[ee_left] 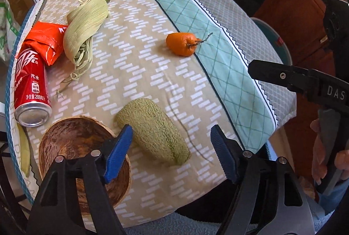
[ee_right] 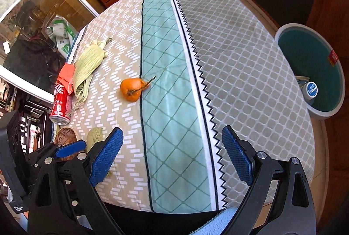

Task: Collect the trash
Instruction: 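Grasp the green melon rind with the left tool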

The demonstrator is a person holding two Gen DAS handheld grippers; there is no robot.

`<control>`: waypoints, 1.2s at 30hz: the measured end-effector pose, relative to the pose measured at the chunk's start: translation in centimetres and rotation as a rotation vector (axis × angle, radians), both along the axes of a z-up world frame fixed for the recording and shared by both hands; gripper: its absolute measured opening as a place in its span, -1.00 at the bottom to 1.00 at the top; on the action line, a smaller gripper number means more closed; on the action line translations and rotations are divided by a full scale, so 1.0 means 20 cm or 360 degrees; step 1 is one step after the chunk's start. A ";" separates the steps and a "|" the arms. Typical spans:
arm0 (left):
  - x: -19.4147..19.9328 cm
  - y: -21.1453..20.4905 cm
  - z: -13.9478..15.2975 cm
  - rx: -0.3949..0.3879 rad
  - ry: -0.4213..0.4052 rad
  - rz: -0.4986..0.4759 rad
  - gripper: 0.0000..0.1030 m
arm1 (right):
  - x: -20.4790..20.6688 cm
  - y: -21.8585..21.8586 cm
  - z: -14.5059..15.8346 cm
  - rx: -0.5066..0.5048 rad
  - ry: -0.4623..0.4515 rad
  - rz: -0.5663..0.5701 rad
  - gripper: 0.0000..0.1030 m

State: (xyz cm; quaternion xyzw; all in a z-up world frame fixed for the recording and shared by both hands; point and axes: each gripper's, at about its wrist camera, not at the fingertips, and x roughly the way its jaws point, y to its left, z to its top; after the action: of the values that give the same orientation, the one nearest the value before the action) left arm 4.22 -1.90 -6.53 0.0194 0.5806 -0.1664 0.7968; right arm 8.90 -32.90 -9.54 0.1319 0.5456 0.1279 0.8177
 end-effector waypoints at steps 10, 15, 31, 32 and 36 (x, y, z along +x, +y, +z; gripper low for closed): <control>-0.03 0.01 0.03 -0.0028 -0.0013 -0.0010 0.08 | -0.01 -0.05 0.02 0.0038 -0.0024 -0.0025 0.71; -0.02 -0.03 0.04 -0.0117 -0.0018 -0.0054 0.08 | -0.01 -0.04 0.00 0.0051 0.0004 -0.0024 0.71; 0.06 -0.08 -0.07 -0.0009 0.0146 0.0164 0.28 | -0.02 -0.03 0.00 0.0085 -0.0017 0.0014 0.71; 0.08 -0.10 -0.07 0.0008 0.0135 0.0173 0.28 | -0.02 -0.04 0.00 0.0086 -0.0021 0.0005 0.71; 0.11 -0.16 -0.09 0.0136 -0.0005 0.0148 -0.04 | -0.02 -0.09 -0.02 0.0089 -0.0020 -0.0038 0.71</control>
State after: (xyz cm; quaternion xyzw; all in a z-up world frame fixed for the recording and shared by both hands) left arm 6.47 -5.03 -8.25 0.0268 0.5861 -0.1043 0.8031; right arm 8.59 -34.67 -9.85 0.1604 0.5349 0.1341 0.8186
